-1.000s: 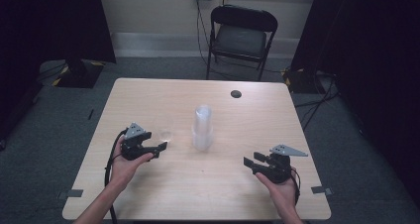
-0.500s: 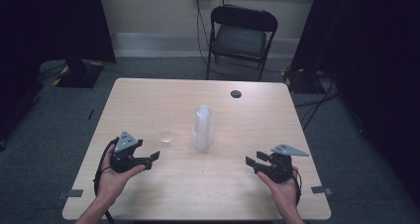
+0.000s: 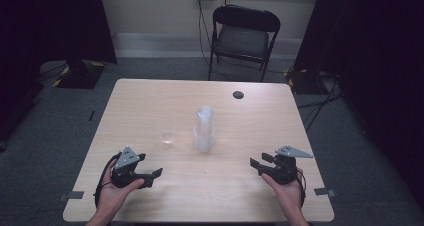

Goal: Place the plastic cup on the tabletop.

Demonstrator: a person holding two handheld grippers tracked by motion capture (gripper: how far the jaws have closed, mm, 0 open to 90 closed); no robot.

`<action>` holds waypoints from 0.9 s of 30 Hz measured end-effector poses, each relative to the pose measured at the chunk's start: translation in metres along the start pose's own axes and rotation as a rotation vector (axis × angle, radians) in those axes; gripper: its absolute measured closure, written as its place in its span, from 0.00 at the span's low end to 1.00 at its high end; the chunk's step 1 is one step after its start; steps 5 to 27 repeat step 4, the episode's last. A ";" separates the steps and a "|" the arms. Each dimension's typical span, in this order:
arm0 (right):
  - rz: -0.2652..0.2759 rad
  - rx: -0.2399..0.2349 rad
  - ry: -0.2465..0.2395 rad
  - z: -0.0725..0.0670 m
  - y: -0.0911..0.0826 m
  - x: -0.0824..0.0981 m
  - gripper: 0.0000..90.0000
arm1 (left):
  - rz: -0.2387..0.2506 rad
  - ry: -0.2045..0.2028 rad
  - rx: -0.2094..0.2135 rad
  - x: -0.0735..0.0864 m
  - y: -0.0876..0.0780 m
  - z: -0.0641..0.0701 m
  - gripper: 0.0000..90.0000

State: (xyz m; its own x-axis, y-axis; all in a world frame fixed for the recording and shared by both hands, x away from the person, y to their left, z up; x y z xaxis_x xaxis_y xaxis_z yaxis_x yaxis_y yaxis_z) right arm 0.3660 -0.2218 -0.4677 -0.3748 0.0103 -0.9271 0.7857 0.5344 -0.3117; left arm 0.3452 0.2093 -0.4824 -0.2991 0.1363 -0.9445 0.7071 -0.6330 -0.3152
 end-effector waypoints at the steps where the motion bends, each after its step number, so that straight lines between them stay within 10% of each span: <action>1: -0.010 0.016 -0.010 0.001 0.001 0.002 0.44 | 0.003 -0.008 0.006 0.000 0.002 0.000 0.18; 27: -0.016 0.035 -0.046 0.004 0.004 0.007 0.41 | -0.001 0.017 0.015 -0.001 0.002 0.000 0.17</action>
Point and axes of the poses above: each handheld gripper's, and its own axes: y roughly forward along the jaws, x roughly out of its underside, z roughly to its right, the point moved 3 cm from there along y, roughly forward along the jaws, and after that the axes turned 15 degrees about z, right-handed, at the moved point
